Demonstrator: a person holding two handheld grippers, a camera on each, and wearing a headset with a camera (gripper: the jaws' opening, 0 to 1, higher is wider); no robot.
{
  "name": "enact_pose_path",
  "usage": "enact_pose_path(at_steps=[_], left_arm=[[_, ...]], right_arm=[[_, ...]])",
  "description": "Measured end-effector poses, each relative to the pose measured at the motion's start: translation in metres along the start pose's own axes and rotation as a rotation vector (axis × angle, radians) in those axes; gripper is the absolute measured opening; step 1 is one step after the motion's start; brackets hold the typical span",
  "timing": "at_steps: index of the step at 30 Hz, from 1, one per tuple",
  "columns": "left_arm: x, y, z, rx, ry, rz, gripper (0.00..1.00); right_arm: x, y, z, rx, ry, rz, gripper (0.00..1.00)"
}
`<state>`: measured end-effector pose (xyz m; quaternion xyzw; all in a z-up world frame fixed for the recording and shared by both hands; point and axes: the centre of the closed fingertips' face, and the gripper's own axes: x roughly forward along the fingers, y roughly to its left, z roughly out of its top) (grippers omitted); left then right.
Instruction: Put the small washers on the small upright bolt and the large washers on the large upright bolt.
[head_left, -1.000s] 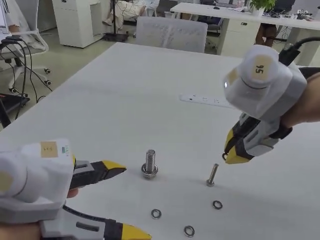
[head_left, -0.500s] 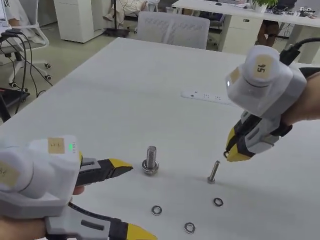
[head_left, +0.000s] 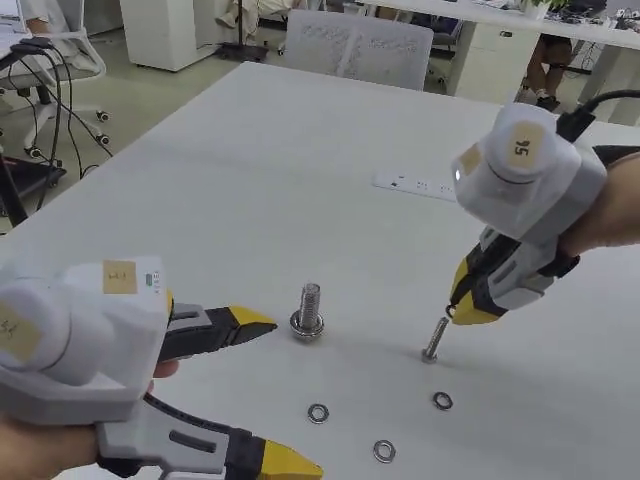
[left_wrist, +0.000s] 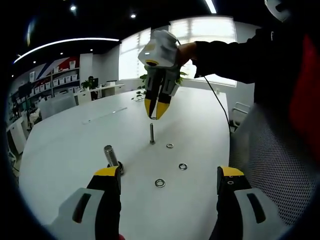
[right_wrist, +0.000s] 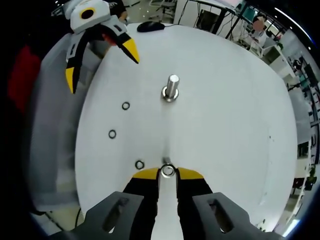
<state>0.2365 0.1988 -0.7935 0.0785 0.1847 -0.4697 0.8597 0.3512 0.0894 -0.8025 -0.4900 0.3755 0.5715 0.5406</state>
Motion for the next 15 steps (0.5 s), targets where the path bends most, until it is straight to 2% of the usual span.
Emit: enact_pose_path(at_steps=[15], left_arm=[[-0.0021,-0.0006,0.0008,0.005,-0.003,-0.010,0.78]], right_arm=[[0.0102,-0.0014,0.0009,-0.004,0.010,0.014,0.14]])
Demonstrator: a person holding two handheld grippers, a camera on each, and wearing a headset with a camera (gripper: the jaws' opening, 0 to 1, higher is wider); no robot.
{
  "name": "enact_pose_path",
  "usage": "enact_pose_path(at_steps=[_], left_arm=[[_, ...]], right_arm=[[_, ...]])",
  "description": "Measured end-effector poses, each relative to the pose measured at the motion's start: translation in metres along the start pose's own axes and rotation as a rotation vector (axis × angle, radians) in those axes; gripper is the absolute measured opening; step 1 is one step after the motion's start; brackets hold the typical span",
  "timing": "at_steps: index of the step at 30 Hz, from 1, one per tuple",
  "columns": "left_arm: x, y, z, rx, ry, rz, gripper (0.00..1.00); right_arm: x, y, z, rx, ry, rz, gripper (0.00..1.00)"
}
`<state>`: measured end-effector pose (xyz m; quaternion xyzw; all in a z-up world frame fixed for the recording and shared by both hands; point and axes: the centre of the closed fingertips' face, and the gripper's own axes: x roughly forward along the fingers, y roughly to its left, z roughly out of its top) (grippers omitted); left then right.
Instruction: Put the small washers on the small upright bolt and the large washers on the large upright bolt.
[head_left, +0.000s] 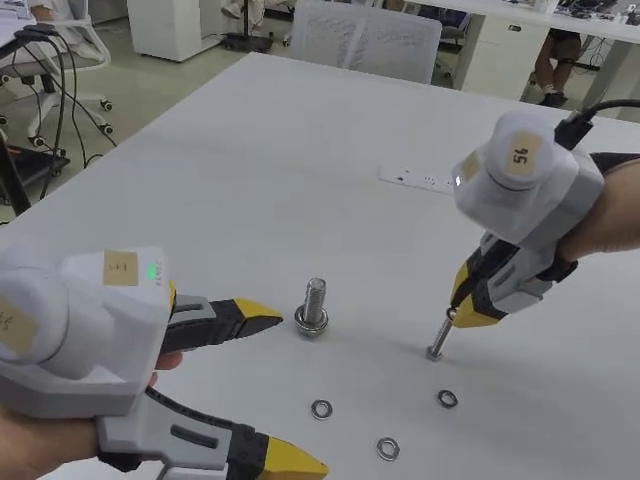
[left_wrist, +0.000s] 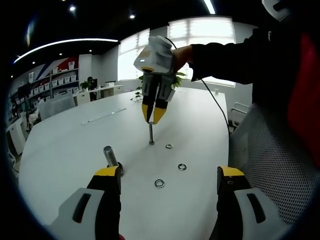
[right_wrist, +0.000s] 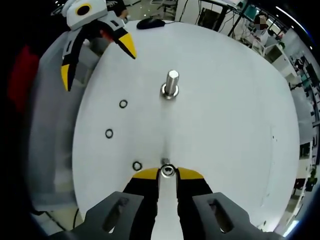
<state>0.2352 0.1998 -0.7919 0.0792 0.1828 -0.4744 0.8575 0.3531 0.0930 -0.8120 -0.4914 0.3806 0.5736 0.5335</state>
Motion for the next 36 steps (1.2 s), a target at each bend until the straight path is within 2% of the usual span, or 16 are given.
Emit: enact_pose_path(at_steps=[4,8,22,36], left_arm=[[0.000,0.000,0.000,-0.002,-0.001,0.001,0.78],[0.000,0.001,0.001,-0.005,-0.002,0.004,0.78],[0.002,0.001,0.000,-0.009,0.003,0.006,0.78],[0.002,0.002,-0.001,-0.013,0.005,0.010,0.78]], right_arm=[[0.001,0.001,0.003,-0.002,-0.006,0.005,0.14],[0.002,0.001,0.000,-0.001,0.007,0.005,0.14],[0.010,0.003,-0.004,0.009,0.000,0.017,0.14],[0.034,0.001,-0.009,0.016,-0.004,0.023,0.14]])
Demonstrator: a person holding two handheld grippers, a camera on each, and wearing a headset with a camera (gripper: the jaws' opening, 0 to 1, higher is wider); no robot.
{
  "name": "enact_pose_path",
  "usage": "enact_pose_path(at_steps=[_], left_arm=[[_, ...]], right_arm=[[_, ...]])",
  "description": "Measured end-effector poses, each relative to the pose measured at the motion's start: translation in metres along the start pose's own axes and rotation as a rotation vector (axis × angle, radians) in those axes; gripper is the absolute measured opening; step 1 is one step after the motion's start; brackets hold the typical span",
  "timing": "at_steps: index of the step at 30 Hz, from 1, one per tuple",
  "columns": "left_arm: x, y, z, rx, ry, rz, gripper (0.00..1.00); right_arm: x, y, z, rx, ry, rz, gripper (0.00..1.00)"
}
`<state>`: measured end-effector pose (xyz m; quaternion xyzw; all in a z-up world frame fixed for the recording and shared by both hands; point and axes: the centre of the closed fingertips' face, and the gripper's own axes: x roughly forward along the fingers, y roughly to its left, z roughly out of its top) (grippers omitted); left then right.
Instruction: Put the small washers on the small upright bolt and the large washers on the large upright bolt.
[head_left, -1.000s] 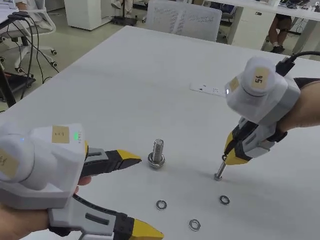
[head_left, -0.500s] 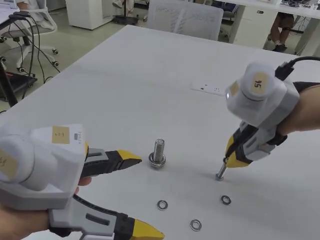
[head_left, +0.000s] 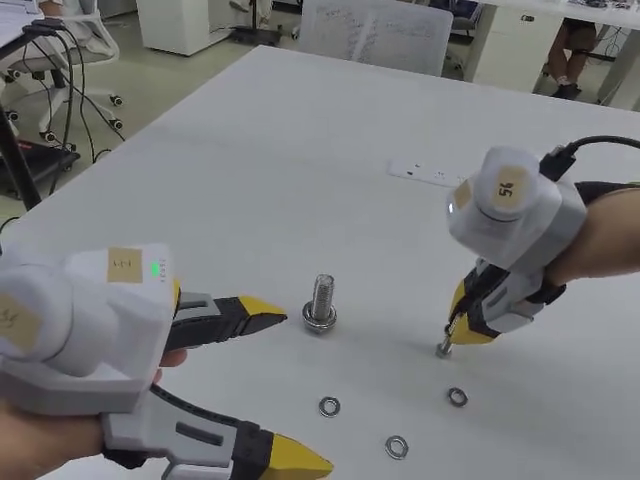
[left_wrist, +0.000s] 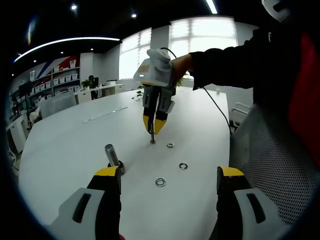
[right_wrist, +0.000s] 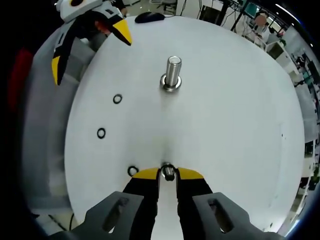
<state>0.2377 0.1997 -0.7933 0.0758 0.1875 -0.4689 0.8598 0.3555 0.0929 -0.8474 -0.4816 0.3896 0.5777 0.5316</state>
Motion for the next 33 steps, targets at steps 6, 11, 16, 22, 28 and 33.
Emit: enact_pose_path(at_steps=[6,11,16,22,28,33], left_arm=[[0.000,0.000,-0.001,-0.001,0.003,0.001,0.78],[0.000,0.000,-0.001,-0.002,0.004,0.002,0.78],[0.000,0.000,-0.002,-0.002,0.005,0.003,0.78],[0.000,0.000,-0.002,-0.002,0.005,0.004,0.78],[0.000,0.000,-0.002,-0.002,0.006,0.003,0.78],[0.000,0.000,-0.002,-0.002,0.007,0.001,0.78]], right_arm=[[0.011,0.003,-0.003,0.007,0.007,0.008,0.14],[0.016,0.006,-0.005,0.016,0.006,0.019,0.14],[0.018,0.007,-0.005,0.018,0.005,0.022,0.14],[0.021,0.008,-0.006,0.019,0.008,0.024,0.14],[0.020,0.008,-0.006,0.030,0.009,0.027,0.17],[0.018,0.007,-0.006,0.050,-0.003,0.024,0.18]])
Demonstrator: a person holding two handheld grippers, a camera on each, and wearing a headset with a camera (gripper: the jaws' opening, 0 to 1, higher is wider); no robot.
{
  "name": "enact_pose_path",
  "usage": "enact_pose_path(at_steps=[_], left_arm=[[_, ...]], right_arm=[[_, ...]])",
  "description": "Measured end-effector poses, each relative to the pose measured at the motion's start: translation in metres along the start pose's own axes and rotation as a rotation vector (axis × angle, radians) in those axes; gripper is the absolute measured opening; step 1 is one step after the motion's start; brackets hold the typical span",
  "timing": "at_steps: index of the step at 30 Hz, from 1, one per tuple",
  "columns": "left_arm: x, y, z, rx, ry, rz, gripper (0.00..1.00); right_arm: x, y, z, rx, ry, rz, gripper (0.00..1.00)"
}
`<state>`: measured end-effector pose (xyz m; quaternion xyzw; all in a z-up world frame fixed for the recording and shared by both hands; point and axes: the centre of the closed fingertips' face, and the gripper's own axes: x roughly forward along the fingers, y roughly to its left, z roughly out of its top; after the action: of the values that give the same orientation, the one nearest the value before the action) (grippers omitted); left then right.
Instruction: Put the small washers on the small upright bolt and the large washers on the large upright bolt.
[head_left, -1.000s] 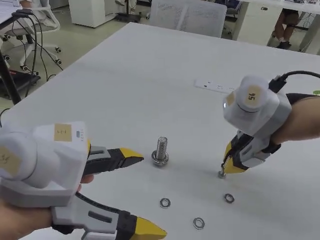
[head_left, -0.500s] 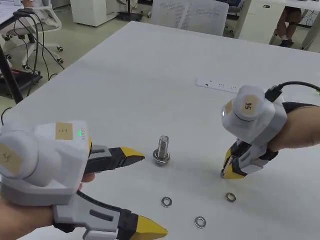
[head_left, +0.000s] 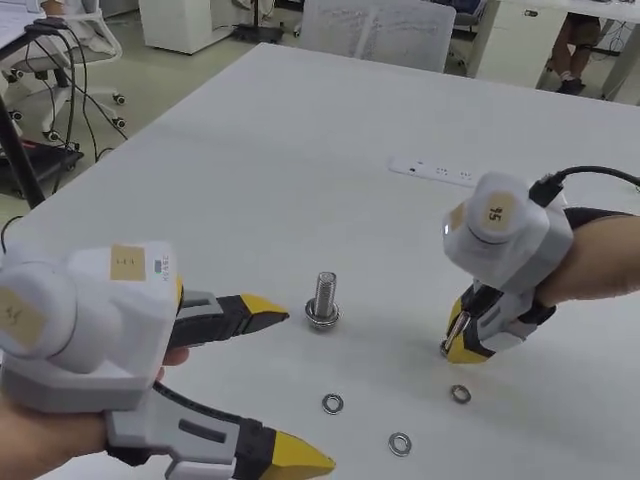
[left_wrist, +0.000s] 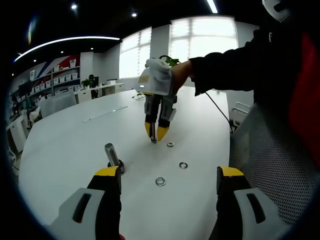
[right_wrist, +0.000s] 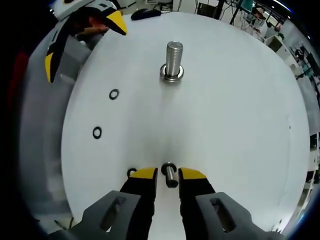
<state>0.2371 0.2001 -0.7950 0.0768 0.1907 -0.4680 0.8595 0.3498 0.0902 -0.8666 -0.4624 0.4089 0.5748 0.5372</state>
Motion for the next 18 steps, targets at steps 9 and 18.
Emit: enact_pose_path(at_steps=[9,18], left_arm=[[0.001,0.000,0.002,0.001,-0.001,-0.003,0.78],[0.001,-0.001,0.003,0.004,-0.001,-0.005,0.78]], right_arm=[[-0.005,-0.001,-0.005,0.028,-0.014,-0.010,0.22],[-0.011,0.001,-0.014,0.056,-0.023,-0.015,0.23]])
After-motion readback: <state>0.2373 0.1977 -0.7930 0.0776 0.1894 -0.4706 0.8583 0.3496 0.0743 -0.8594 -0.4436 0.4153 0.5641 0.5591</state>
